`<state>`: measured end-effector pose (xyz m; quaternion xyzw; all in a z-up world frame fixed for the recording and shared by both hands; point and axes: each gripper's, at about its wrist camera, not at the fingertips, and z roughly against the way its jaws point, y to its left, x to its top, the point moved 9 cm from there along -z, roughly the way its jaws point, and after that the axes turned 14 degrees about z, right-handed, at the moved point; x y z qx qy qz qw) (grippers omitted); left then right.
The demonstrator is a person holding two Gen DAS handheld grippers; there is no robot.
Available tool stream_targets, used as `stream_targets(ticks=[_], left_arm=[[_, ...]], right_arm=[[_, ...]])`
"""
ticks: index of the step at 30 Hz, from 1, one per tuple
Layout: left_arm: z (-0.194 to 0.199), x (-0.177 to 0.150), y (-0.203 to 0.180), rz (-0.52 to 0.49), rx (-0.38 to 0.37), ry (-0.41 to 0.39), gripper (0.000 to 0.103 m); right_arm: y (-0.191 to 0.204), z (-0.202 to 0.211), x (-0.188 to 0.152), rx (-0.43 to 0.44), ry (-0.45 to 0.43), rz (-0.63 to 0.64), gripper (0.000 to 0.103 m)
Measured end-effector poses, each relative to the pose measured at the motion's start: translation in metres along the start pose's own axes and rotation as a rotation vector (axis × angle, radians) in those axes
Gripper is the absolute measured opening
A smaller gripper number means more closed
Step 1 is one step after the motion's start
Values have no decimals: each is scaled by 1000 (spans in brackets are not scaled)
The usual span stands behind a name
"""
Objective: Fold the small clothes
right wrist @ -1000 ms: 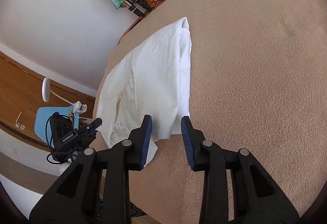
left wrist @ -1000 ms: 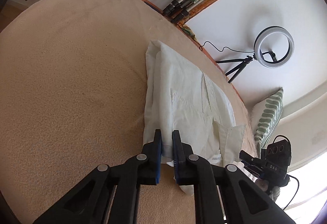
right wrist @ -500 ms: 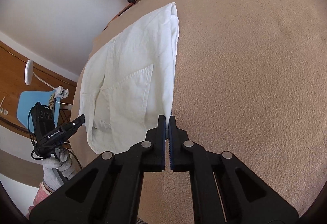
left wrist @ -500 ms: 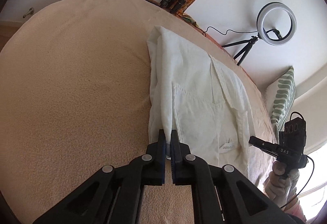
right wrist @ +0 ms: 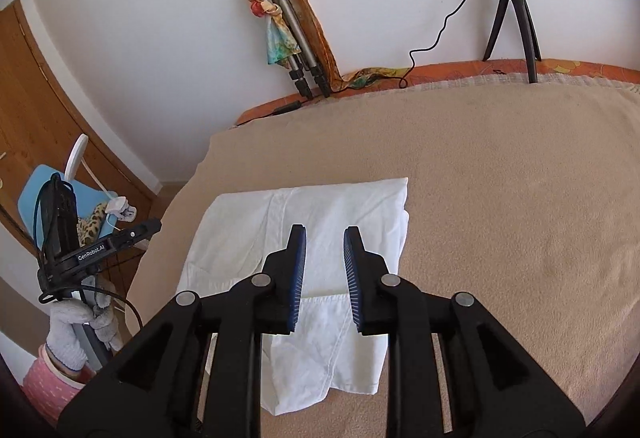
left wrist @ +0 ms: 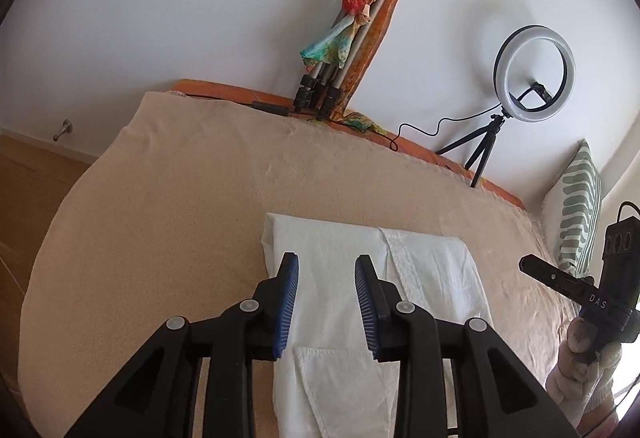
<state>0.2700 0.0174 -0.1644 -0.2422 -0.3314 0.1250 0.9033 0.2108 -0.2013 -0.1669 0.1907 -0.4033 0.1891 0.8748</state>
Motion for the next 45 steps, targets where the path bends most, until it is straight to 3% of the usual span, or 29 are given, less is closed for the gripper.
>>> stream_targets(ticks=[5,14,18,20,24,26,27,29,32,34,39,40,45], left_arm=[[-45,3,-11,-53,61,14,30],[-91,-15,32,-52,167,67,34],[-95,-23,40,-51,136,67,40],[-92,-22,41,-90,172,63,47],[-79,-17,53,-65,184,55,53],[-69,-12,65,-25,205,35,53],[-65,-10,72,-6,221,30,51],[-57,-8,88,47,252,31,42],[-40,-8,95,170,169,50,42],[-28,-9,89,217,93,55,43],[-10,-20,71,320,-54,94,59],[-10,-25,71,347,-69,108,63],[-18,-46,78,457,-97,171,64]], right_arm=[[12,-51,15,-33,36,74,21],[-10,-108,-29,-129,192,122,21],[-15,-112,-40,-153,208,154,20],[-11,-109,-40,-201,221,219,20],[-28,-90,-42,-237,228,181,22],[-49,-75,-44,-307,240,129,24],[-60,-67,-46,-334,242,96,31],[-75,-49,-48,-335,234,26,33],[-70,-26,-49,-244,197,-50,36],[-60,-13,-52,-191,170,-76,52],[-37,1,-69,-65,158,-142,54],[-35,1,-74,-57,160,-148,55],[-35,-9,-92,-19,165,-194,59]])
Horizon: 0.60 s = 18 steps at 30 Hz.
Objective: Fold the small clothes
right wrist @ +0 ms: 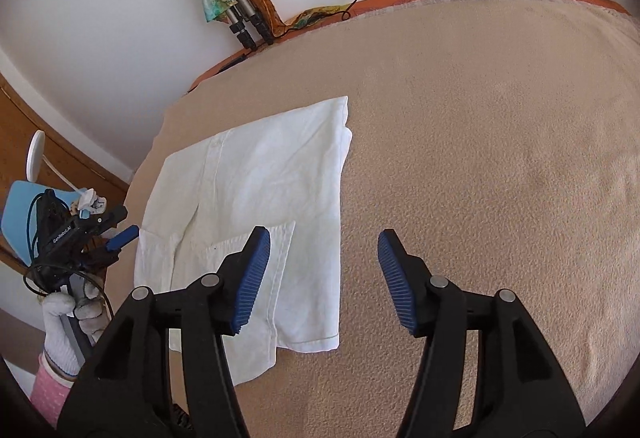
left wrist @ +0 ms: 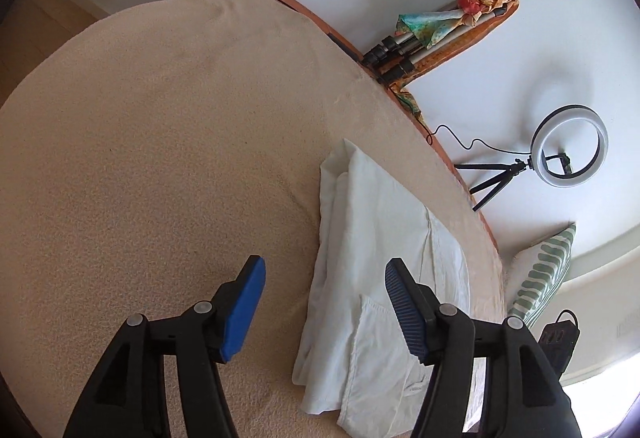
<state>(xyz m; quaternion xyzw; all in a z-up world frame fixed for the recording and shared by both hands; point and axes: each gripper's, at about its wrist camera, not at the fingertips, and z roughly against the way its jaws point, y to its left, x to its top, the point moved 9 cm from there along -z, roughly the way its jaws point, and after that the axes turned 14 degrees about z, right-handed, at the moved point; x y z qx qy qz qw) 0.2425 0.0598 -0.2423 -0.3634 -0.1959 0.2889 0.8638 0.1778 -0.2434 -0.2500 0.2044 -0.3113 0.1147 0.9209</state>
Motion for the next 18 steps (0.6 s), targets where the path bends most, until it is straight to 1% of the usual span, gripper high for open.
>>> stream_targets(ticks=[3,8,12,13,18], left_arm=[[-8,-6,6,47,-17,42,64],[-20,-8,3,25,-1,53,63],[-28,-7,-3,8,-9,51,61],[-31,-8,-4,4,-11,55,58],[-44,-10,-13,-24,-15,68,52]], right_arm=[[-6,-12,-6,43,7,-51,59],[-11,-25,-9,124,0,-132,59],[-11,-29,-4,151,-6,-132,59],[-10,-30,-3,161,-7,-134,59],[-9,-35,4,196,-7,-141,58]])
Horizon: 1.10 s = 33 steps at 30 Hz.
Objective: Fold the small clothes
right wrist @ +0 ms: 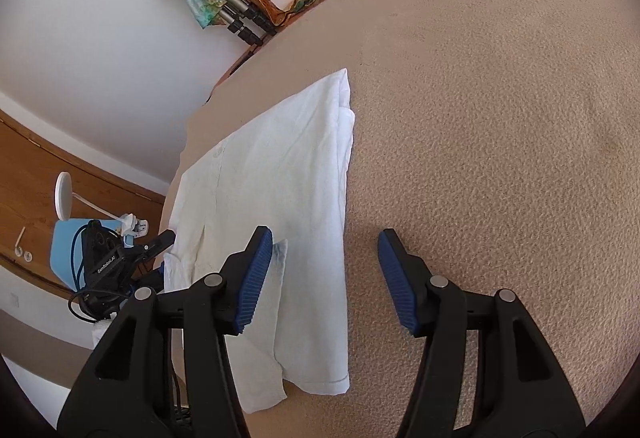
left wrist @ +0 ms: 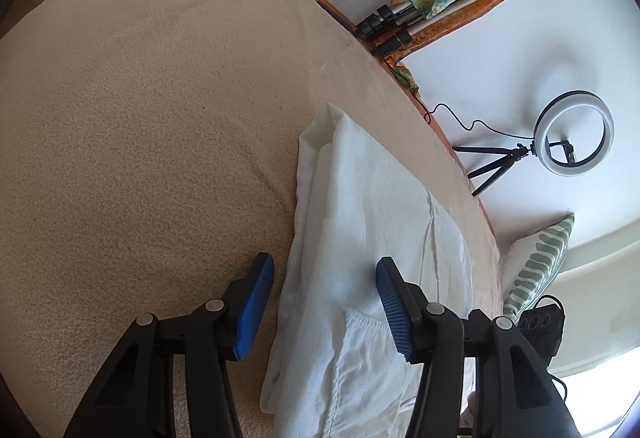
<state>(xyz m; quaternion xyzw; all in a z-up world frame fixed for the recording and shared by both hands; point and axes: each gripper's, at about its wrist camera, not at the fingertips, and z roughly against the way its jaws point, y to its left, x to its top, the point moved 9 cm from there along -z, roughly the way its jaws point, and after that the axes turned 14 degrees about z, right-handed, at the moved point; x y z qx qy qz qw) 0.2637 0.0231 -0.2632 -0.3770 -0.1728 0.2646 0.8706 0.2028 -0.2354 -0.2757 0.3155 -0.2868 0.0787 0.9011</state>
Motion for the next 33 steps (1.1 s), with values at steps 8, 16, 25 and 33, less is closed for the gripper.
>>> stream_targets(ticks=[8,16,25,33], left_arm=[[-14,-3,-9,-84,63,-10,35],[0,-13,-31,-270,160,-118,14],[30,-45,-81,-499,169,-220,11],[40,-74,-144,-620,94,-273,11]], right_arm=[[13,-17,5,-14,21,28,37],[36,-1,14,-116,1,143,12],[70,45,25,-224,-63,315,11],[65,97,40,-253,-138,339,11]])
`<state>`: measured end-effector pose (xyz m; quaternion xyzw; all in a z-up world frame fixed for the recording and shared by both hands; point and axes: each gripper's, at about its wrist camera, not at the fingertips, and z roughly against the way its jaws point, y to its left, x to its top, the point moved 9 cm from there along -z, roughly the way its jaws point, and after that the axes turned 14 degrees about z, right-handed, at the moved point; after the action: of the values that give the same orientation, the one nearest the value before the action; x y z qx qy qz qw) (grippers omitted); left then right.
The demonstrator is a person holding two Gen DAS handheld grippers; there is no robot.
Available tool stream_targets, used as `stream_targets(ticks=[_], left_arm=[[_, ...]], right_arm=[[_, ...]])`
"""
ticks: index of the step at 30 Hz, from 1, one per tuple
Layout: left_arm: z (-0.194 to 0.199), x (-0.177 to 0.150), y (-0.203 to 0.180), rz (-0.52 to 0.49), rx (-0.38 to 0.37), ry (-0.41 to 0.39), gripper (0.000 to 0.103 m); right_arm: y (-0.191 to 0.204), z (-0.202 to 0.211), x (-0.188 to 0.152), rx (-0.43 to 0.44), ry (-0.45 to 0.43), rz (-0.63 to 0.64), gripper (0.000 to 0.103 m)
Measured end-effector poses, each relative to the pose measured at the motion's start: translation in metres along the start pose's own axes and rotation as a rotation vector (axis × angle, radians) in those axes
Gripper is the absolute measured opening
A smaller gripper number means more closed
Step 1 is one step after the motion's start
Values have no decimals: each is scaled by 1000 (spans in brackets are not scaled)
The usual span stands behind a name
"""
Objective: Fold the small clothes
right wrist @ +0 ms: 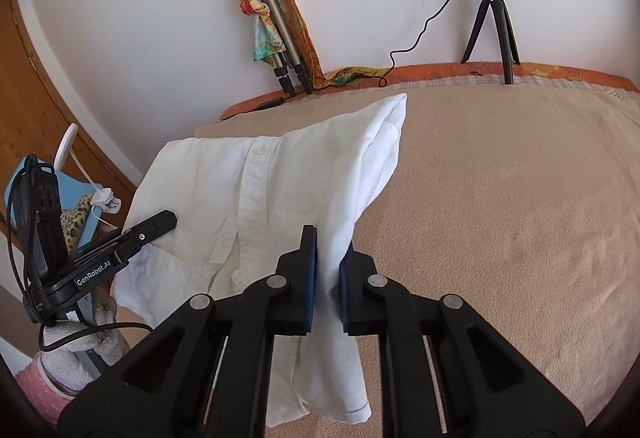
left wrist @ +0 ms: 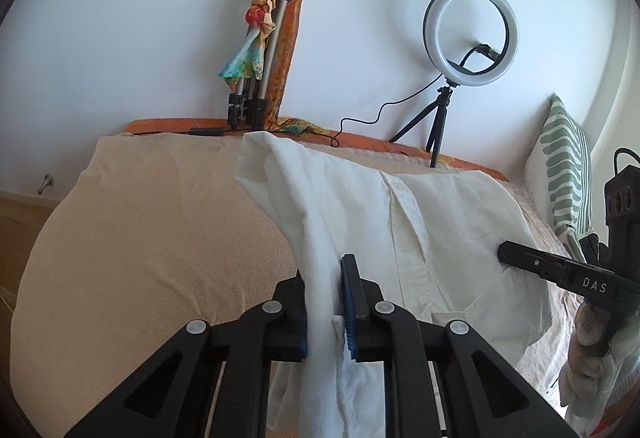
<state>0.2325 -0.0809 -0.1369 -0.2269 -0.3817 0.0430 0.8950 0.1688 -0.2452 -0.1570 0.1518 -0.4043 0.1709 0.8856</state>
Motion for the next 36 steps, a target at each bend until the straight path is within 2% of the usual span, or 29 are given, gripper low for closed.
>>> stream_targets(ticks=[7,12,24,32,36], left_arm=[[-7,5,-63,-100,-58,-21,11],[-28,8,-103,-121,-100,0,11],[-123,-4,-197,-121,-169,106,11],[-193,-2,-257,-144,-198,132,11],[-224,4,-273,-141,-197,131,11]], right_arm=[[-39,31,10,-45,-43,2,11],[-71,48,14,-93,-41,23,10],[-194,63,20,-220,-16,-24,10],[-285,64,39,-322,-26,-71,10],[-321,56,50,-359,-35,-89,10]])
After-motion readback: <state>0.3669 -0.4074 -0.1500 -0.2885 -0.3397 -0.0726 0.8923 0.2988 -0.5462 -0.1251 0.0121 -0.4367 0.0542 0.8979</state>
